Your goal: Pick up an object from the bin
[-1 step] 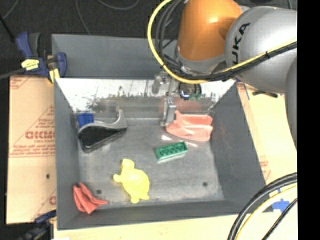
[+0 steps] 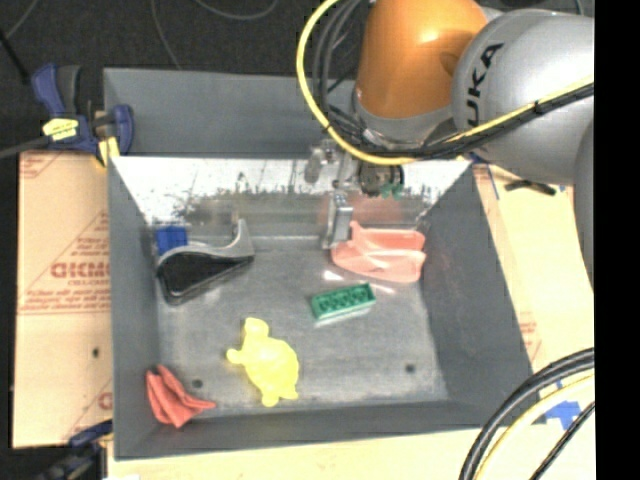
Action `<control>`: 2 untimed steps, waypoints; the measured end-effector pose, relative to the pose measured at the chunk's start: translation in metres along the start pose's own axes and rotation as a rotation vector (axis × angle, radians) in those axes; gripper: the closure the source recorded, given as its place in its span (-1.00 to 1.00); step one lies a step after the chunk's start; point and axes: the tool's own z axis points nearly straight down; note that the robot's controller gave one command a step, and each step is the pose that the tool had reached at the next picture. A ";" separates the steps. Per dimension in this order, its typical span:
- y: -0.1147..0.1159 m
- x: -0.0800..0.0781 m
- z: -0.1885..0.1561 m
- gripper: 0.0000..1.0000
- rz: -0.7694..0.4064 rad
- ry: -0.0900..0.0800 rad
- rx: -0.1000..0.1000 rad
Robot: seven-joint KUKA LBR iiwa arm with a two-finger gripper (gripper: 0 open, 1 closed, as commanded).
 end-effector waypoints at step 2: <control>-0.012 0.034 0.096 -1.00 -0.024 -0.004 0.000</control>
Offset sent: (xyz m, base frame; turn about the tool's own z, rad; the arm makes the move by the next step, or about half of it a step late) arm -0.0495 -0.0077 -0.1180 0.0077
